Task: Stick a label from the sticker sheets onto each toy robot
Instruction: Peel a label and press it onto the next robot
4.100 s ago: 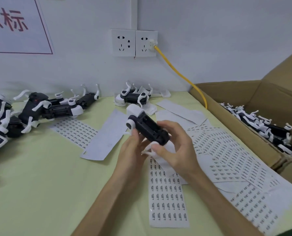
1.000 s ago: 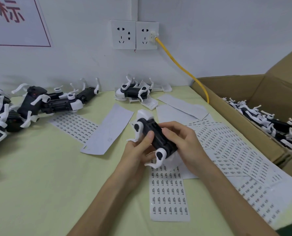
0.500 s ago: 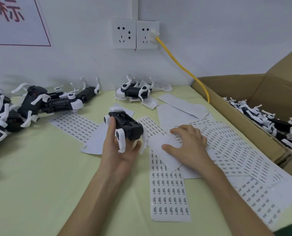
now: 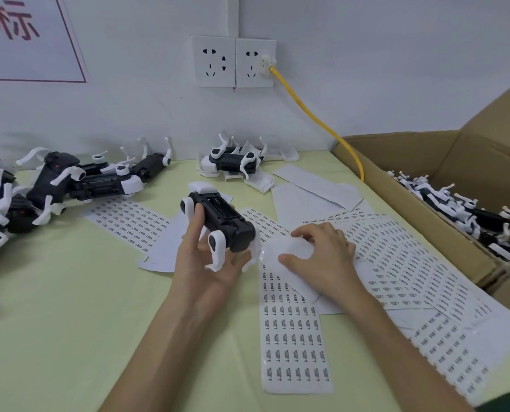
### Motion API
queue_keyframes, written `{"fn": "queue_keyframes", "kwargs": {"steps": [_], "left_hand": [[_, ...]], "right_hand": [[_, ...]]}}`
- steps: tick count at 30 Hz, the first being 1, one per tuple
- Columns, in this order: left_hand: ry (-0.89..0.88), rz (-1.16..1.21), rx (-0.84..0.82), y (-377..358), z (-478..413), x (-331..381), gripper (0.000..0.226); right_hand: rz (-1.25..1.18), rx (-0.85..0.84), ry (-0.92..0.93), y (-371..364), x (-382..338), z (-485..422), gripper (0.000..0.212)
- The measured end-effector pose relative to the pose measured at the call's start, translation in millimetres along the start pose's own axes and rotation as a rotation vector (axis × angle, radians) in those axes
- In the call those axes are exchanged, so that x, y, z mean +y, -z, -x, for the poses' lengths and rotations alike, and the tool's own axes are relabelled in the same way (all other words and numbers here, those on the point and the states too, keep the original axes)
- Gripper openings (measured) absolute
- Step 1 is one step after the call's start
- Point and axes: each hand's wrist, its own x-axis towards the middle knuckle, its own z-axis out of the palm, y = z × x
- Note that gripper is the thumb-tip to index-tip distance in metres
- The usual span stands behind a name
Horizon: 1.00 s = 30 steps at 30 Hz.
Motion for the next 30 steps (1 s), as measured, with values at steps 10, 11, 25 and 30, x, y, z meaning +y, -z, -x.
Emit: {"fn": "queue_keyframes", "kwargs": {"steps": [10, 11, 25, 30], "left_hand": [[0.069, -0.044, 0.026, -8, 8, -10, 0.1], [0.103, -0.064, 0.003, -11, 10, -12, 0.101], [0.106, -0.09, -0.12, -8, 12, -18, 0.072], [0.105, -0.277, -0.227, -9, 18, -18, 0.053]], "right_hand": [[-0.769, 0.173, 0.222, 17, -8, 3, 0.038], [-0.8, 0.158, 0.239, 18, -7, 4, 0.039], [-0.888, 0.067, 0.218, 18, -8, 7, 0.045], [-0.722, 0.062, 0.29, 14, -7, 6, 0.026]]}}
